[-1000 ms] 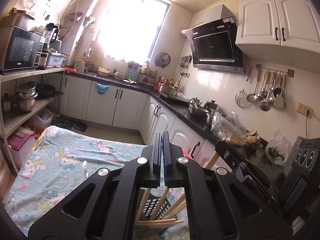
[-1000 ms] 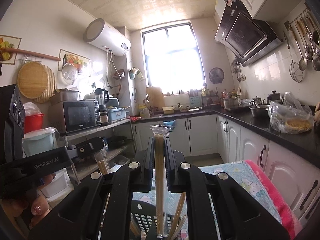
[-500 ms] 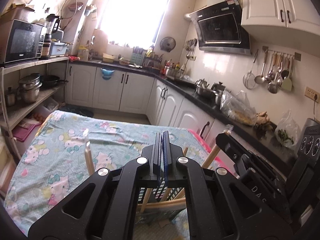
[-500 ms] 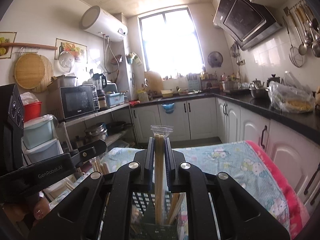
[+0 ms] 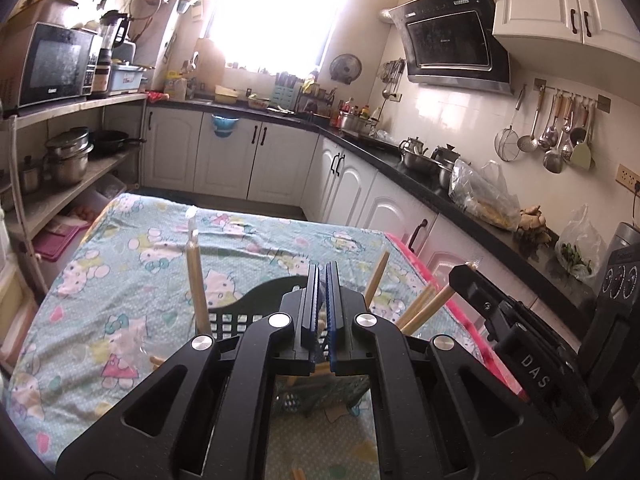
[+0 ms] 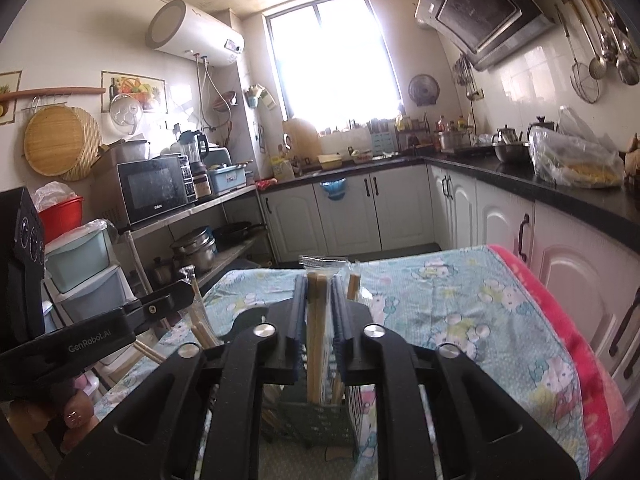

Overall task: Organize utensils
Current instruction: 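Lower the held chopsticks into the caddy compartments with both tools, then open both tools and withdraw them from the green caddy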

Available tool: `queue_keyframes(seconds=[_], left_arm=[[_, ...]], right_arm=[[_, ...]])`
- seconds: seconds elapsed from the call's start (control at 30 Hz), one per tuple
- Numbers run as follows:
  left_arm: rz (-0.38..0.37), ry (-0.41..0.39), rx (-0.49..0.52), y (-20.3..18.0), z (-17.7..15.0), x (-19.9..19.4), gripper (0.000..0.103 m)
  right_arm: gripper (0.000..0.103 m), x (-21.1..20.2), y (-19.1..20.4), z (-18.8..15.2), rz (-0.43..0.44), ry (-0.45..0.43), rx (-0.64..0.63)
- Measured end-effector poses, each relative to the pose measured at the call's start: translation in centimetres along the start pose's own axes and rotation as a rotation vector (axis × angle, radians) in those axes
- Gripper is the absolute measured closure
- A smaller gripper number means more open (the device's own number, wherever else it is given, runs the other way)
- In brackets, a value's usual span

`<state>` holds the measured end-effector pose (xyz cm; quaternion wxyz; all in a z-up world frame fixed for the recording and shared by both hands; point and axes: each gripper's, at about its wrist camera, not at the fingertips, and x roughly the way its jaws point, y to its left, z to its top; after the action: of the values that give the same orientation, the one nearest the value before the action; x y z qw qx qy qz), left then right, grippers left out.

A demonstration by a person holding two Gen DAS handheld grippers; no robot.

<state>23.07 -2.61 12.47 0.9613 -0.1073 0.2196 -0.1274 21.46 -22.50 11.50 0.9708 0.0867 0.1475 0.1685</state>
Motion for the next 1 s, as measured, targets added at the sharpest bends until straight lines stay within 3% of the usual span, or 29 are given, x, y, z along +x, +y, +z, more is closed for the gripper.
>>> queue_keyframes(seconds=[0.13, 0.3, 0.57, 1.0], left_arm=[[-0.004, 0.003, -0.012, 0.3, -0.3, -0.5, 0.102], [-0.012, 0.021, -0.03, 0.6, -1.0, -1.1, 0.094], [-0.024, 0.032, -0.038, 0.8, -2.2, -2.3, 0.071], [-0.047, 0.046, -0.044, 0.5, -3.6, -4.4, 0.042]], right_arm=[[0.082, -0.5, -0.4, -0.3, 0.003, 0.015, 0.01], [0.073, -1.4, -0.8, -0.7, 0.007, 0.032, 0.032], [0.063, -2.6, -1.1, -1.4, 0.004, 0.06, 0.046], [0.053, -4.4, -1.0, -2.8, 0.009, 0.107, 0.059]])
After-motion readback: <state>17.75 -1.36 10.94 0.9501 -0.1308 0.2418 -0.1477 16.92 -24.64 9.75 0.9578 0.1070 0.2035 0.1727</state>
